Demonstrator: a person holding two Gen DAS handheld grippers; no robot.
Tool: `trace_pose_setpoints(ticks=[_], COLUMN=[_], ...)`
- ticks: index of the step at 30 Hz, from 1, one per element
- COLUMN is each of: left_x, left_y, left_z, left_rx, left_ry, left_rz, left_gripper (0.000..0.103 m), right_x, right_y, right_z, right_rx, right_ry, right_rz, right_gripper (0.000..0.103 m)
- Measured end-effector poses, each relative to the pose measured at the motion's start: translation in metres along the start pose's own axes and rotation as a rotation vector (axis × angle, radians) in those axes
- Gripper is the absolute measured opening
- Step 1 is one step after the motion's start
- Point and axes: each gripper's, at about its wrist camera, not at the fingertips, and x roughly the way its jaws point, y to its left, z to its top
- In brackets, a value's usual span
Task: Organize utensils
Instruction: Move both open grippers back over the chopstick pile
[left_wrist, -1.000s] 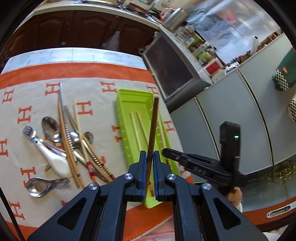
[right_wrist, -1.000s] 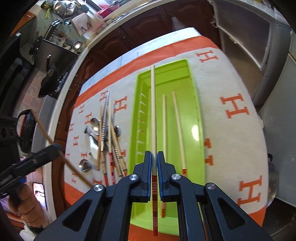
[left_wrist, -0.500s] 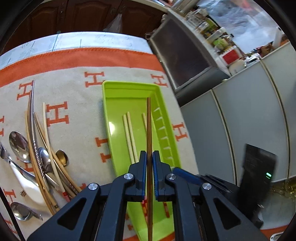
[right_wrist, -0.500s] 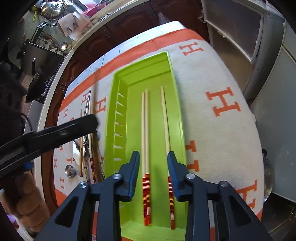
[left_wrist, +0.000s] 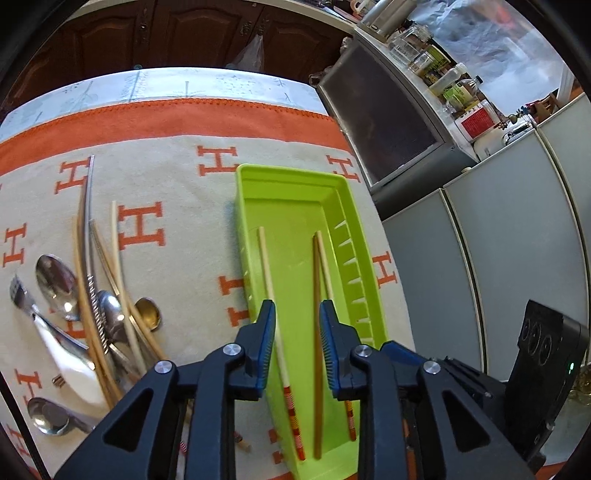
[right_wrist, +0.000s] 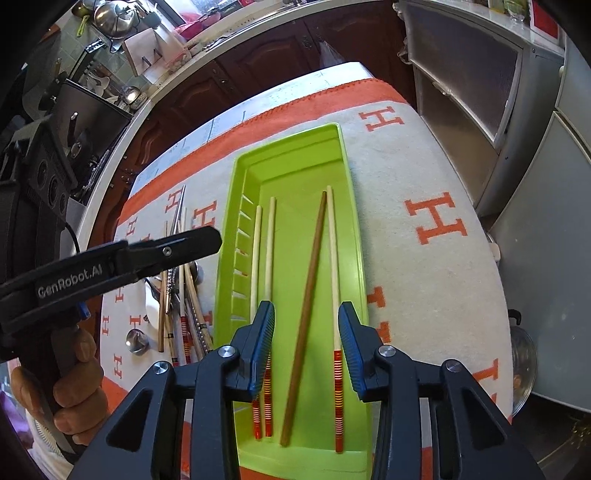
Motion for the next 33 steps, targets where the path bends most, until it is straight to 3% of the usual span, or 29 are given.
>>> trace_pose_setpoints(ticks=[11,14,15,28,33], left_x=[-0.040,-0.050,-0.055,-0.090,-0.099], left_y=[0.037,0.048,0.053,0.098,0.107], left_z=[-0.054,-0.065,-0.069,-0.096,-0.103], left_rx=[-0.001,-0.017,-0.025,-0.087,-0.085], left_ry=[-0.034,-0.046,-0.054,-0.111,-0.145], left_rz=[0.141,0.158,0.164,0.266,0.325], left_gripper=[0.029,0.044,0.044,0.046,0.054], right_x=[-0.010,-0.010,-0.011,-0.010,-0.009], right_y=[0.018,0.021,0.022,0.047,0.071], right_z=[-0.010,-0.015,-0.017,-0.028,-0.029], right_rx=[-0.045,-0.055,-0.057,-0.117,-0.175], right_ry=[-0.001,0.006,0.007,0.032,0.038], right_rz=[-0.012,-0.019,-0.022,-0.043,-0.053], right_gripper=[0.037,0.037,0.037,0.036,0.037])
